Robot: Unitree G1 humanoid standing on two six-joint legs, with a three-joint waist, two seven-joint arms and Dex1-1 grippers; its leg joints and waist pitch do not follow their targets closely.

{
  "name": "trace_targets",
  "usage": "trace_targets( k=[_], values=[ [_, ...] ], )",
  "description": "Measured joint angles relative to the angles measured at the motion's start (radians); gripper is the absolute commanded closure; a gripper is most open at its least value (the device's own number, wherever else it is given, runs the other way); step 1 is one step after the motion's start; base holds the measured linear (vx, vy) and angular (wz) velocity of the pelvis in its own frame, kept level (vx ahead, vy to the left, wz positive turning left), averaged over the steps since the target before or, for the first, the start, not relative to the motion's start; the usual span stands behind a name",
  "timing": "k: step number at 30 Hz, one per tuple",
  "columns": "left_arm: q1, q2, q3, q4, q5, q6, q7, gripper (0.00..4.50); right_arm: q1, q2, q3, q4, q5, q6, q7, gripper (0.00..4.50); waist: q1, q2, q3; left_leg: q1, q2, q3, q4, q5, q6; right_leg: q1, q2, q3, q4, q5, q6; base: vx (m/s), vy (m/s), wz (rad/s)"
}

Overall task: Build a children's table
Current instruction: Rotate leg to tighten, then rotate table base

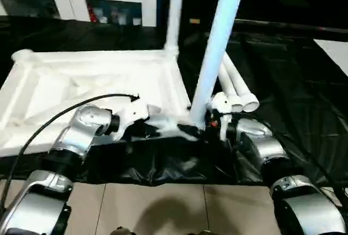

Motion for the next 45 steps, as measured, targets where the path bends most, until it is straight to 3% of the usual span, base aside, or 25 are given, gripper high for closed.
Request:
trace_targets(
  k=[3,4,7,14,19,25,27,29,32,34,35,36,41,45],
  values=[
    [0.001,0.021,-0.005,0.0,-0.009,-0.01,-0.048,4.5,-0.001,-0.025,0.022,-0.002,-0.004,-0.001,0.086,0.66,0.007,0.0,0.0,0.0,0.0,0.0,0.0,0.0,0.0,0.0,0.0,0.0,0.001,0.0,0.0,0.0,0.0,0.0],
    [0.002,0.025,-0.006,0.001,-0.011,-0.014,-0.059,4.5,-0.001,-0.029,0.028,-0.002,-0.005,-0.002,0.106,0.92,0.009,0.0,0.0,0.0,0.0,0.0,0.0,0.0,0.0,0.0,0.0,0.0,0.001,0.0,0.0,0.0,0.0,0.0],
    [0.003,0.037,-0.011,0.001,-0.013,-0.03,-0.086,4.5,-0.007,-0.037,0.045,0.006,-0.015,-0.012,0.138,1.05,0.016,0.0,0.0,0.0,0.001,0.0,0.0,0.0,0.0,0.0,0.0,0.0,0.001,0.0,0.0,0.0,0.0,0.0],
    [-0.005,0.041,-0.01,0.025,-0.014,-0.05,-0.104,4.5,-0.016,-0.031,0.049,0.025,-0.029,-0.019,0.142,1.68,0.016,-0.001,0.0,0.001,0.001,0.0,0.0,0.0,0.0,0.0,0.0,0.0,0.001,0.0,0.0,0.0,0.0,0.0],
    [-0.005,0.042,-0.01,0.026,-0.017,-0.048,-0.11,4.5,0.007,-0.021,0.048,-0.012,-0.021,0.005,0.14,1.76,0.016,-0.001,0.0,0.001,0.001,0.0,0.0,0.0,0.0,0.0,0.0,0.0,0.001,0.0,0.0,0.0,0.0,0.0],
    [-0.01,-0.001,0.0,0.036,0.007,-0.001,0.032,4.5,0.041,0.046,-0.016,-0.018,-0.009,0.023,-0.132,1.77,0.008,-0.002,0.0,0.007,0.0,-0.002,-0.001,0.0,-0.001,0.003,0.0,0.001,0.002,-0.001,0.003,0.0,0.0,0.0],
    [-0.035,-0.071,0.007,0.059,0.045,0.042,0.159,4.5,0.037,0.102,-0.076,0.013,-0.015,0.022,-0.377,1.77,0.002,-0.001,0.0,0.009,-0.001,-0.002,-0.001,0.0,-0.001,0.004,-0.001,0.001,0.001,-0.001,0.004,0.0,0.0,0.0],
    [-0.051,-0.129,0.007,0.081,0.073,0.07,0.263,4.5,0.011,0.149,-0.113,0.059,-0.018,0.019,-0.582,1.77,0.0,0.006,0.0,0.012,-0.002,-0.002,-0.001,0.0,-0.001,0.007,-0.001,0.002,0.0,-0.002,0.004,0.0,0.0,0.0],
    [-0.067,-0.172,-0.003,0.102,0.087,0.084,0.334,4.5,-0.009,0.173,-0.122,0.08,-0.029,0.022,-0.732,1.77,-0.003,0.01,0.0,0.013,-0.003,-0.003,-0.003,0.0,-0.001,0.009,-0.002,0.002,-0.001,-0.002,0.005,0.0,0.0,0.0],
    [-0.084,-0.187,-0.011,0.133,0.096,0.066,0.361,4.5,-0.014,0.183,-0.126,0.088,-0.033,0.018,-0.793,1.77,-0.001,0.012,-0.001,0.013,-0.003,-0.003,-0.003,0.0,0.0,0.01,-0.002,0.002,-0.001,-0.002,0.005,0.0,0.0,0.0],
    [-0.091,-0.192,-0.016,0.148,0.103,0.045,0.369,4.5,-0.016,0.186,-0.127,0.092,-0.036,0.014,-0.817,1.22,0.0,0.012,-0.001,0.013,-0.003,-0.003,-0.003,0.0,0.0,0.011,-0.002,0.002,-0.002,-0.002,0.005,0.0,0.0,0.0],
    [-0.093,-0.193,-0.02,0.154,0.105,0.036,0.375,4.5,-0.016,0.19,-0.131,0.095,-0.036,0.008,-0.832,1.08,0.001,0.012,-0.001,0.013,-0.003,-0.003,-0.003,0.0,0.0,0.011,-0.002,0.002,-0.002,-0.002,0.005,0.0,0.0,0.0],
    [-0.108,-0.195,-0.023,0.198,0.125,-0.021,0.426,4.5,-0.016,0.204,-0.142,0.1,-0.04,-0.003,-0.844,0.71,-0.006,0.012,-0.001,0.012,-0.003,-0.003,-0.003,0.0,-0.001,0.011,-0.002,0.001,-0.002,-0.001,0.005,0.0,0.0,0.0],
    [-0.113,-0.196,-0.023,0.215,0.132,-0.051,0.43,4.5,-0.016,0.198,-0.128,0.099,-0.056,-0.004,-0.861,0.71,-0.005,0.012,-0.001,0.012,-0.003,-0.003,-0.004,0.0,0.0,0.011,-0.002,0.001,-0.002,-0.001,0.005,0.0,0.0,0.0]
  ],
)
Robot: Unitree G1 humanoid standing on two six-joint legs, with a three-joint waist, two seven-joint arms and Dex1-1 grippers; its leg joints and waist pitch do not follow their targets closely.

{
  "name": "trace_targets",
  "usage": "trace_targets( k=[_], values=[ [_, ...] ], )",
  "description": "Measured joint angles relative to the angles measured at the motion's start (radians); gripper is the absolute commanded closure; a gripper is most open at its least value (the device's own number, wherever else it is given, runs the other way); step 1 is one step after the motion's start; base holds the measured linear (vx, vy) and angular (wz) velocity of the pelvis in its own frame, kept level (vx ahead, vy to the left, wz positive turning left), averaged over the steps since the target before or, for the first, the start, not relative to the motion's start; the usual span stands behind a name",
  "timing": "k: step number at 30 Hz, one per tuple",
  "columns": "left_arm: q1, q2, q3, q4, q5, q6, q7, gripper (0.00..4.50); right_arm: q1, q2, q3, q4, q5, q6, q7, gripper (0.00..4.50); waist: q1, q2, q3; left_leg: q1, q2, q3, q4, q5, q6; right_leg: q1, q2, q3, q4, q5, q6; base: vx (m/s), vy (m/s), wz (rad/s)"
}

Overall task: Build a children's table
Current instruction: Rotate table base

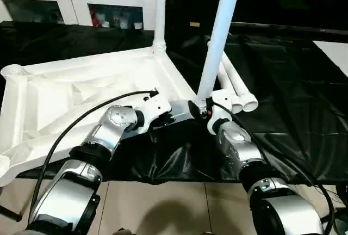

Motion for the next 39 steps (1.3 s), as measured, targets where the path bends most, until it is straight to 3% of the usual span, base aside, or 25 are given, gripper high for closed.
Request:
trace_targets(
  k=[3,4,5,8,10,16,21,29,39],
  values=[
    [-0.009,-0.011,0.0,0.017,0.001,-0.017,0.005,4.5,0.021,-0.036,0.021,-0.05,-0.019,0.003,-0.003,0.71,0.008,0.0,0.001,-0.002,0.0,0.001,0.0,0.0,0.0,-0.001,0.0,0.0,-0.001,0.0,0.0,0.0,0.0,0.0],
    [-0.01,-0.014,0.0,0.02,0.001,-0.019,0.007,4.05,0.024,-0.043,0.024,-0.068,-0.024,0.004,-0.001,0.6,0.011,0.0,0.001,-0.002,0.0,0.001,0.0,0.0,0.0,-0.001,0.0,0.0,-0.001,0.0,0.0,0.0,0.0,0.0],
    [-0.012,-0.023,0.006,0.025,-0.004,-0.019,0.008,3.94,0.045,-0.057,0.035,-0.12,-0.028,0.008,0.01,0.6,0.017,0.0,0.001,-0.003,0.0,0.001,-0.001,0.0,0.0,-0.001,0.0,0.0,-0.001,0.0,0.0,0.0,0.0,0.0],
    [0.007,-0.058,0.08,0.012,-0.098,-0.037,0.025,3.86,0.128,-0.091,0.055,-0.274,-0.033,0.041,0.067,0.6,0.028,-0.005,0.003,-0.007,0.002,0.0,0.0,0.0,0.0,-0.001,0.001,-0.001,-0.004,0.0,0.002,0.0,0.0,0.0],
    [0.016,-0.061,0.101,-0.02,-0.125,-0.031,0.038,3.65,0.168,-0.099,0.061,-0.339,-0.032,0.068,0.098,0.6,0.023,-0.003,0.003,-0.011,0.002,0.0,0.001,0.0,0.0,-0.004,0.001,-0.001,-0.006,0.004,-0.004,0.0,0.0,0.0],
    [0.066,0.075,0.231,-0.229,-0.16,0.052,0.154,3.55,0.282,-0.18,0.115,-0.584,0.013,0.157,0.261,0.6,-0.005,-0.002,0.004,-0.015,0.003,0.0,-0.004,-0.001,0.002,-0.011,0.005,-0.001,-0.007,0.001,-0.004,0.0,0.0,0.0],
    [0.107,0.22,0.325,-0.306,-0.125,0.145,0.238,3.55,0.328,-0.246,0.174,-0.728,0.071,0.225,0.416,0.6,-0.013,-0.004,0.004,-0.013,0.004,0.001,-0.005,-0.001,0.001,-0.01,0.005,0.0,-0.008,0.001,-0.004,0.0,0.0,0.0],
    [0.202,0.445,0.369,-0.312,-0.018,0.328,0.331,4.16,0.317,-0.253,0.222,-0.788,0.09,0.362,0.521,1.25,-0.007,-0.021,0.005,-0.013,0.004,0.0,-0.003,0.0,0.001,-0.009,0.005,0.0,-0.007,0.001,-0.003,0.0,0.0,0.0],
    [0.224,0.494,0.317,-0.181,0.028,0.331,0.318,4.5,0.245,-0.233,0.315,-0.711,0.024,0.425,0.518,1.89,0.011,-0.033,0.003,-0.013,0.003,-0.002,0.001,-0.001,0.001,-0.006,0.004,-0.001,-0.006,0.001,-0.003,0.0,0.0,0.0]
  ],
)
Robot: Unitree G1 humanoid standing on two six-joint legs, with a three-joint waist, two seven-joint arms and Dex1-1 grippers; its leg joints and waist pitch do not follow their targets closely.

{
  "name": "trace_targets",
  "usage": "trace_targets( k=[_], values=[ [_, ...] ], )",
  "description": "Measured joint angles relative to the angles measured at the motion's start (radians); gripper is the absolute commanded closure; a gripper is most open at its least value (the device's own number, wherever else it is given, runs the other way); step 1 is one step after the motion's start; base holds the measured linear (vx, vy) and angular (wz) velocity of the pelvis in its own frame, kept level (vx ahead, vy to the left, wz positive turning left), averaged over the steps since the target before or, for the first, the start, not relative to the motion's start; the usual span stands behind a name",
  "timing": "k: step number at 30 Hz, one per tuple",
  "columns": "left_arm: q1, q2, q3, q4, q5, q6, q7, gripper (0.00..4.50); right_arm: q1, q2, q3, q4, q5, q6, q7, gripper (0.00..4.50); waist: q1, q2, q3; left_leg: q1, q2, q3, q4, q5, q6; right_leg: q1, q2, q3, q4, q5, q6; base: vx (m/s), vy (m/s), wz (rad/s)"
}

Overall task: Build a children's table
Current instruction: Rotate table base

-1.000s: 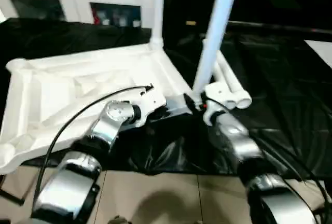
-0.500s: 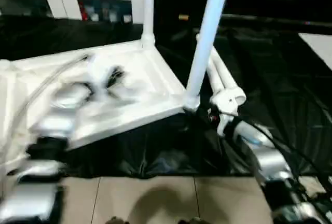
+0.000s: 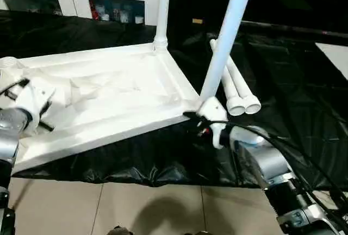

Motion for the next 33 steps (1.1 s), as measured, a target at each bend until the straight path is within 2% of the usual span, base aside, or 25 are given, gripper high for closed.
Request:
trace_targets(
  k=[3,6,8,9,11,12,16,20,28,33],
  values=[
    [-0.008,0.015,-0.031,0.0,0.002,0.002,-0.072,4.5,-0.029,-0.001,0.026,0.073,-0.046,0.021,-0.017,2.25,0.0,0.0,0.0,0.001,0.0,0.0,0.0,0.0,0.0,0.0,0.0,0.0,0.001,0.0,0.0,0.0,0.0,0.0],
    [-0.013,0.035,-0.065,-0.008,0.002,0.006,-0.16,4.5,-0.063,0.001,0.05,0.16,-0.08,0.023,-0.029,2.34,-0.003,0.0,0.0,0.001,0.0,0.0,0.0,0.0,0.0,0.0,0.0,0.0,0.002,0.0,0.0,0.0,0.0,0.0],
    [-0.007,0.058,-0.088,-0.023,-0.001,0.018,-0.232,4.5,-0.095,0.015,0.053,0.212,-0.082,0.006,-0.036,2.69,-0.012,0.001,0.001,0.002,0.0,0.0,0.0,0.0,-0.001,0.0,0.0,0.0,0.002,0.0,0.0,0.0,0.0,0.0],
    [-0.004,0.073,-0.101,-0.038,-0.008,0.026,-0.273,4.5,-0.117,0.026,0.053,0.246,-0.083,-0.005,-0.047,2.69,-0.016,0.001,0.0,0.002,0.0,-0.001,0.0,0.0,-0.001,0.0,0.0,0.0,0.003,0.0,0.0,0.0,0.0,0.0],
    [0.003,0.097,-0.121,-0.072,-0.024,0.033,-0.365,4.5,-0.153,0.049,0.051,0.315,-0.087,-0.036,-0.08,2.74,-0.018,0.001,0.0,0.002,0.0,-0.001,0.0,0.0,-0.001,0.0,0.0,0.0,0.003,0.0,0.0,0.0,0.0,0.0],
    [0.007,0.105,-0.126,-0.085,-0.032,0.035,-0.395,4.5,-0.162,0.058,0.048,0.336,-0.089,-0.048,-0.09,2.96,-0.018,0.001,0.0,0.002,0.0,-0.001,0.0,0.0,-0.001,0.0,0.0,0.0,0.003,0.0,0.0,0.0,0.0,0.0],
    [0.043,0.15,-0.147,-0.157,-0.07,0.061,-0.535,4.5,-0.223,0.104,0.0,0.47,-0.088,-0.098,-0.177,3.18,-0.023,0.0,0.001,0.003,0.0,0.0,0.001,0.001,-0.001,-0.001,0.0,0.001,0.004,0.001,-0.001,0.0,0.0,0.0],
    [0.099,0.184,-0.168,-0.28,-0.146,0.094,-0.703,4.5,-0.311,0.132,-0.067,0.608,-0.073,-0.126,-0.281,3.57,-0.019,0.0,0.001,0.003,0.0,0.001,0.001,0.002,-0.003,-0.003,0.0,0.001,0.007,0.001,-0.002,0.0,0.0,0.0],
    [0.14,0.169,-0.197,-0.464,-0.257,0.185,-0.827,4.5,-0.386,0.182,-0.084,0.732,-0.071,-0.185,-0.354,4.12,-0.018,0.0,0.002,0.003,0.0,0.002,0.002,0.003,-0.005,-0.004,0.0,0.001,0.013,0.0,-0.002,0.0,0.0,0.0],
    [0.123,0.076,-0.235,-0.512,-0.266,0.234,-0.823,4.5,-0.424,0.23,-0.103,0.814,-0.083,-0.222,-0.364,4.48,-0.021,-0.001,0.002,0.004,0.0,0.001,0.003,0.003,-0.006,-0.003,0.0,0.001,0.015,0.001,-0.003,0.0,0.0,0.0]
  ],
)
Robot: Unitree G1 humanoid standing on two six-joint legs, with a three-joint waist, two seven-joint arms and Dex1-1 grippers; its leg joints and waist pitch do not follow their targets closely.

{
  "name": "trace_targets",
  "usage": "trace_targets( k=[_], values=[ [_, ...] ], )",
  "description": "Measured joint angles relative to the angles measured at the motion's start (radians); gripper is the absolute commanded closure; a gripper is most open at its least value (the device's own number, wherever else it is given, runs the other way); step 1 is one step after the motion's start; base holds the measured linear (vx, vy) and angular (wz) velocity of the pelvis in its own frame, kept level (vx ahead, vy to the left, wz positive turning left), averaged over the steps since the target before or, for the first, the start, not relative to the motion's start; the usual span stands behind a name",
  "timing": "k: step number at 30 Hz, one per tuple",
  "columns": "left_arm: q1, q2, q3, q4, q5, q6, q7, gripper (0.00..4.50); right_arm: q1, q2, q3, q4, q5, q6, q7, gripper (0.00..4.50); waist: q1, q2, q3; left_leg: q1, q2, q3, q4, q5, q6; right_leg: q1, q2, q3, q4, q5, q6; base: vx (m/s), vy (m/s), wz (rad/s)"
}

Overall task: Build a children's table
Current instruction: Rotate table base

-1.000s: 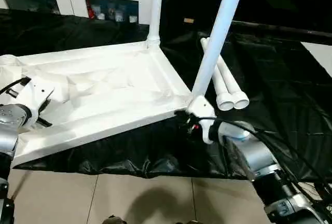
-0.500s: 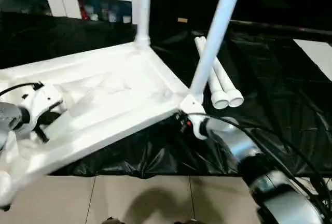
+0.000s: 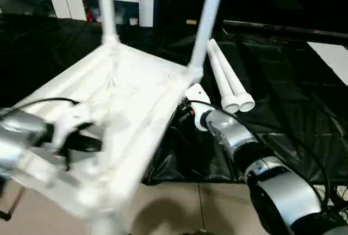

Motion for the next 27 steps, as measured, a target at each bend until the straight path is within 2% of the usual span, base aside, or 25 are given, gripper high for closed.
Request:
trace_targets(
  k=[4,8,14,17,19,22,24,27],
  values=[
    [-0.061,-0.09,-0.042,0.035,0.023,-0.007,0.054,4.5,-0.005,0.04,0.0,0.018,-0.001,-0.018,0.001,4.48,-0.011,0.0,0.0,0.001,0.0,-0.002,0.0,0.001,-0.002,0.0,0.0,0.0,0.001,0.002,-0.002,0.0,0.0,0.0],
    [-0.151,-0.169,-0.064,0.164,0.081,-0.076,0.178,4.5,-0.015,0.054,-0.001,0.025,0.0,-0.05,0.001,4.48,-0.017,0.0,0.0,0.001,0.0,-0.007,0.0,0.003,-0.004,0.0,0.001,-0.002,0.001,0.003,-0.002,0.0,0.0,0.0],
    [-0.259,-0.209,-0.091,0.36,0.21,-0.16,0.419,4.5,-0.024,0.066,-0.014,0.017,0.009,-0.095,0.033,4.48,-0.019,0.001,0.0,-0.001,-0.001,-0.014,-0.001,0.003,-0.005,0.0,0.003,-0.004,0.002,0.003,-0.003,0.0,0.0,0.0],
    [-0.293,-0.213,-0.102,0.44,0.252,-0.184,0.536,4.5,-0.015,0.061,-0.019,-0.02,0.018,-0.099,0.057,4.48,-0.014,0.001,0.001,-0.003,-0.001,-0.015,0.0,0.003,-0.005,-0.001,0.003,-0.005,0.0,0.003,-0.003,0.0,0.0,0.0],
    [-0.301,-0.255,-0.099,0.509,0.261,-0.246,0.661,4.5,0.006,0.031,-0.039,-0.078,0.038,-0.103,0.062,4.48,0.001,0.002,0.001,-0.005,-0.001,-0.015,0.002,0.003,-0.005,0.0,0.002,-0.005,0.0,0.003,-0.003,0.0,0.0,0.0],
    [-0.303,-0.267,-0.091,0.584,0.29,-0.319,0.795,4.5,0.027,-0.005,-0.049,-0.148,0.047,-0.108,0.064,4.48,0.006,0.001,0.001,-0.005,-0.001,-0.016,0.003,0.003,-0.005,0.0,0.002,-0.005,0.0,0.003,-0.003,0.0,0.0,0.0],
    [-0.303,-0.274,-0.068,0.589,0.297,-0.339,0.838,4.5,0.056,-0.023,-0.049,-0.182,0.047,-0.108,0.07,4.48,0.009,0.002,0.002,-0.005,-0.001,-0.016,0.003,0.003,-0.005,0.0,0.002,-0.005,0.0,0.003,-0.003,0.0,0.0,0.0],
    [-0.283,-0.286,-0.002,0.493,0.247,-0.339,0.801,4.5,0.145,-0.067,-0.045,-0.319,0.051,-0.086,0.14,4.48,0.017,0.003,0.002,-0.006,-0.001,-0.017,0.003,0.003,-0.005,0.0,0.002,-0.005,0.0,0.003,-0.003,0.0,0.0,0.0]
  ],
)
